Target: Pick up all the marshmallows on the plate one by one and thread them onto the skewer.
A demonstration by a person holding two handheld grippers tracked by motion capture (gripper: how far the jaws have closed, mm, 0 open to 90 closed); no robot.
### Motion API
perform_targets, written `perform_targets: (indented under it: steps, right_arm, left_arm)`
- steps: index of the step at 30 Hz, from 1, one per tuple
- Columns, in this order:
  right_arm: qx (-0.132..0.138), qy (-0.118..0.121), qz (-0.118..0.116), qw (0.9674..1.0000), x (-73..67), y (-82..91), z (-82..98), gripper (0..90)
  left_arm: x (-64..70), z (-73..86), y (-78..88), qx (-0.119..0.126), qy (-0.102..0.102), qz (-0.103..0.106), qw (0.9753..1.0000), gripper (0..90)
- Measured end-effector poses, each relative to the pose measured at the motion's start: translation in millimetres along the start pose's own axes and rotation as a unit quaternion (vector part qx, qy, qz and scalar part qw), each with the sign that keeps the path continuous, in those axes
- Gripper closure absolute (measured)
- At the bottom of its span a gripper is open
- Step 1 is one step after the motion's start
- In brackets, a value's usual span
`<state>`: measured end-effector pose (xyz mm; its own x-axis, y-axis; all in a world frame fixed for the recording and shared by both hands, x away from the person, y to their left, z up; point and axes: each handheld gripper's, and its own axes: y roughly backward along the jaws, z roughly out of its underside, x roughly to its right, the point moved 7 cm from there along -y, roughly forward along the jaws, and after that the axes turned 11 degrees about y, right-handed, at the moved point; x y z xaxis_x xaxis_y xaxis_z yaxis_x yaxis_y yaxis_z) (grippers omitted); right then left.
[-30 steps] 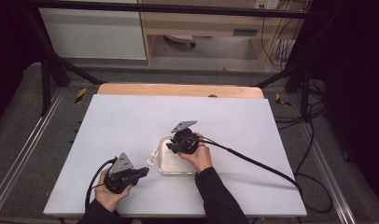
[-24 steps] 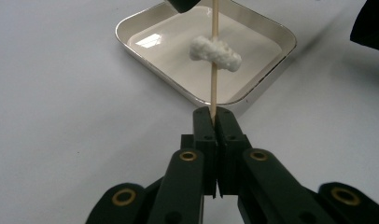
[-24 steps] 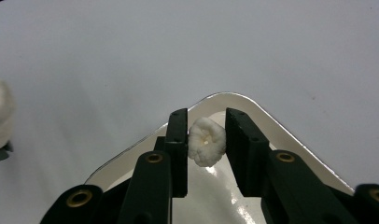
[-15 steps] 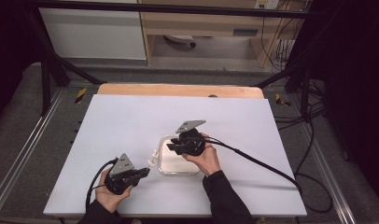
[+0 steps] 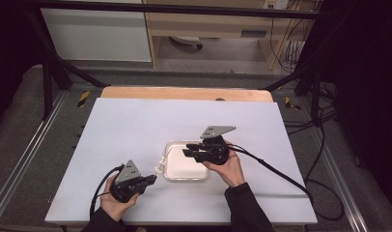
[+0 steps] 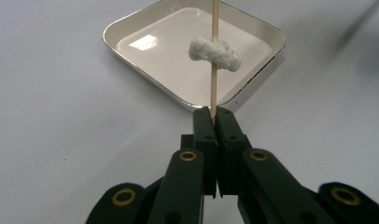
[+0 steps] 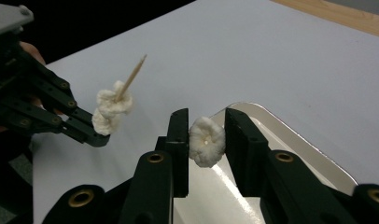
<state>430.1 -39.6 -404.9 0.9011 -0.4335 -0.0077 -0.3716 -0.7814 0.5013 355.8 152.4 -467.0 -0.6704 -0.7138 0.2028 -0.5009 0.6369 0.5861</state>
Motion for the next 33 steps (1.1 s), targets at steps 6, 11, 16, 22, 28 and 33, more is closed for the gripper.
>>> perform_targets:
  steps: [6,11,16,22,28,33]
  right_arm:
    - [0.022,-0.01,-0.008,0.9997,-1.6,17.8,-3.5,71.9]
    - [0.039,-0.015,-0.014,0.999,-2.5,28.0,-8.1,71.9]
    - [0.063,-0.027,-0.026,0.9973,-3.6,32.1,-15.2,72.1]
    - [0.078,-0.037,-0.044,0.9953,-7.0,28.8,-23.6,72.2]
    - [0.079,-0.038,-0.061,0.9942,-12.8,16.6,-32.1,72.2]
    - [0.08,-0.044,-0.071,0.9933,-13.6,8.1,-34.2,72.3]
  left_arm:
    - [3.6,0.4,-1.5,-0.002,-0.005,0.003,1.0,88.6]
    - [5.8,0.3,-2.6,-0.002,-0.009,0.005,0.9999,88.6]
    - [7.4,0.3,-3.2,-0.003,-0.01,0.007,0.9999,88.6]
    - [8.7,0.1,-3.6,-0.003,-0.012,0.008,0.9999,88.6]
    - [9.5,0.1,-3.6,-0.002,-0.013,0.009,0.9999,88.6]
    - [9.6,-0.1,-3.1,-0.003,-0.014,0.009,0.9998,88.6]
